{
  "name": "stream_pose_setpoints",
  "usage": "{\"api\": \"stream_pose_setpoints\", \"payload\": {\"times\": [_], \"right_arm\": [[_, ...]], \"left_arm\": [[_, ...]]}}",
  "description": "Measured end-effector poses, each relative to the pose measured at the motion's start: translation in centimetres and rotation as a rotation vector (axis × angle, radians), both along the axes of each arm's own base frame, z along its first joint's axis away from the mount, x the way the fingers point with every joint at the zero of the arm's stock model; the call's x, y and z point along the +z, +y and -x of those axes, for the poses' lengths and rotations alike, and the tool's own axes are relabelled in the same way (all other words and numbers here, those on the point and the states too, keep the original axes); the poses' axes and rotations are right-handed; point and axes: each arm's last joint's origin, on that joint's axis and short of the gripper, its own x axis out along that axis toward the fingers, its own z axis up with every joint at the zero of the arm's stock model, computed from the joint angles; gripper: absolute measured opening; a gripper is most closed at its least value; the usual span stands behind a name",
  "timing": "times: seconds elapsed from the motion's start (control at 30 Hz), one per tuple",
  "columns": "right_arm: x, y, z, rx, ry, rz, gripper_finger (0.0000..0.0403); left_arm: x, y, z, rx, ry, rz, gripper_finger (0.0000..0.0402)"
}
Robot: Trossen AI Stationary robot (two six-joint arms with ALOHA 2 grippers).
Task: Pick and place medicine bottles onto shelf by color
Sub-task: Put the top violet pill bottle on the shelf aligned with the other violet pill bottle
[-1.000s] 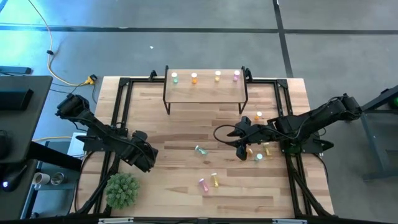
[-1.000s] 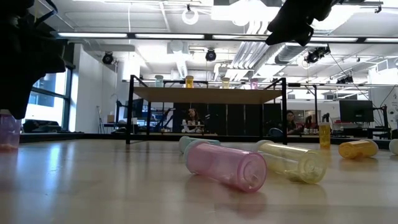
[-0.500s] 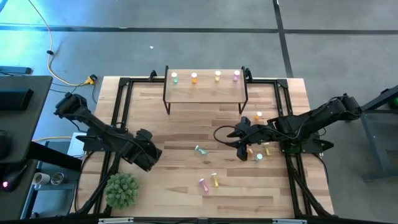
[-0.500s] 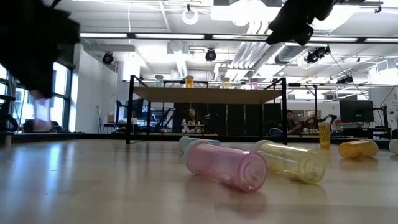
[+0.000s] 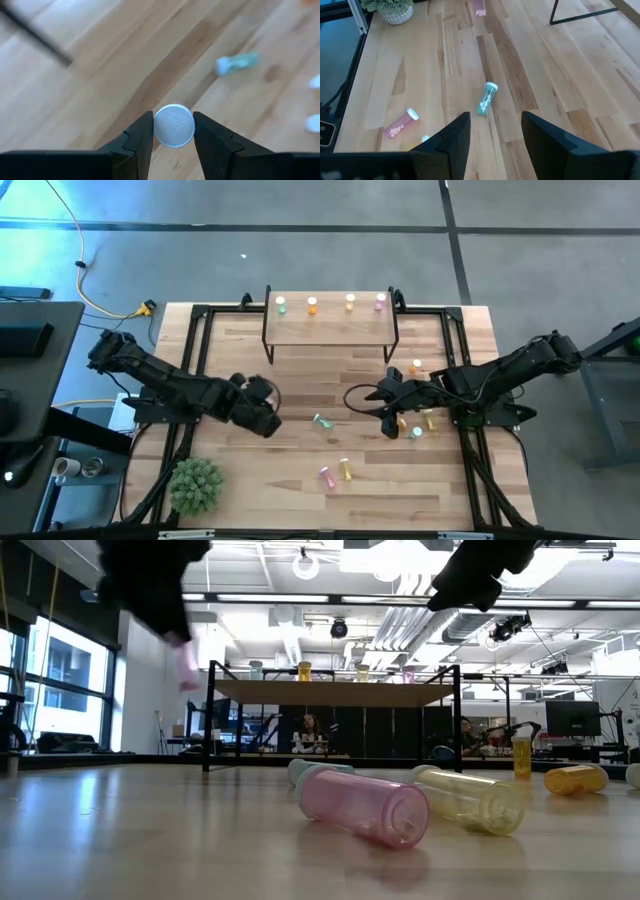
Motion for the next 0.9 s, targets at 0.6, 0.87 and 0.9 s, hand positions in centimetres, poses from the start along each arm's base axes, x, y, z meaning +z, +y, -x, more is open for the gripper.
{"api": "stream_pose_setpoints", "payload": {"times": [0.6, 0.87, 0.9], "right_arm": [[1.8, -1.9, -1.6, 0.074, -0.2, 0.12, 0.0187], [2.5, -4.8, -2.2, 0.11, -0.274, 0.091, 0.0204], [2.5, -5.1, -2.3, 0.12, -0.288, 0.09, 0.0204]], "left_arm": [[2.8, 5.0, -4.2, -0.369, -0.225, -0.086, 0.0119], [3.8, 6.5, -5.0, -0.499, -0.305, -0.191, 0.0119], [3.9, 6.5, -5.1, -0.512, -0.314, -0.2, 0.0119]]}}
